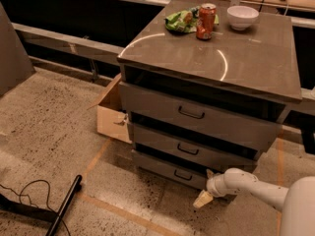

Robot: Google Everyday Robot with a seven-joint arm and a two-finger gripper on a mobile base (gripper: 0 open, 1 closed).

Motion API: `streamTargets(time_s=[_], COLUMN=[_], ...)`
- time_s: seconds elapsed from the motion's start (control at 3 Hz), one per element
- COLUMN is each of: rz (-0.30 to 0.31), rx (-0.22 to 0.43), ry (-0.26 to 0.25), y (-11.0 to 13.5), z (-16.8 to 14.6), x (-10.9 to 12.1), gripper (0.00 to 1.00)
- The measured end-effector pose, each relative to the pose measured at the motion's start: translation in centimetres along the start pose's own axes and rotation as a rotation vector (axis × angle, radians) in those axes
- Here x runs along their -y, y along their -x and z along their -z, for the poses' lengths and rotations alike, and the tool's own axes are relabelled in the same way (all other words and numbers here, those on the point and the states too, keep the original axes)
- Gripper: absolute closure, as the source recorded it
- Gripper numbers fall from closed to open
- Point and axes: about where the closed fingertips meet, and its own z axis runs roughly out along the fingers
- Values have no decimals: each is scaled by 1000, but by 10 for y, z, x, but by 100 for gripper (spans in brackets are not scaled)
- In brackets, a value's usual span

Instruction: Open bottom drawer

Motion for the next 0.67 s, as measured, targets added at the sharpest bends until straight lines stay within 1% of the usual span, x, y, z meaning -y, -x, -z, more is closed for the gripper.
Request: streamTargets(time_s=[0.33,0.67], rz=[-29,-32], rx=[-19,-14], ry=[-8,-17], y=[-11,-9], z=[-20,-26], x=[9,16], gripper=[0,0])
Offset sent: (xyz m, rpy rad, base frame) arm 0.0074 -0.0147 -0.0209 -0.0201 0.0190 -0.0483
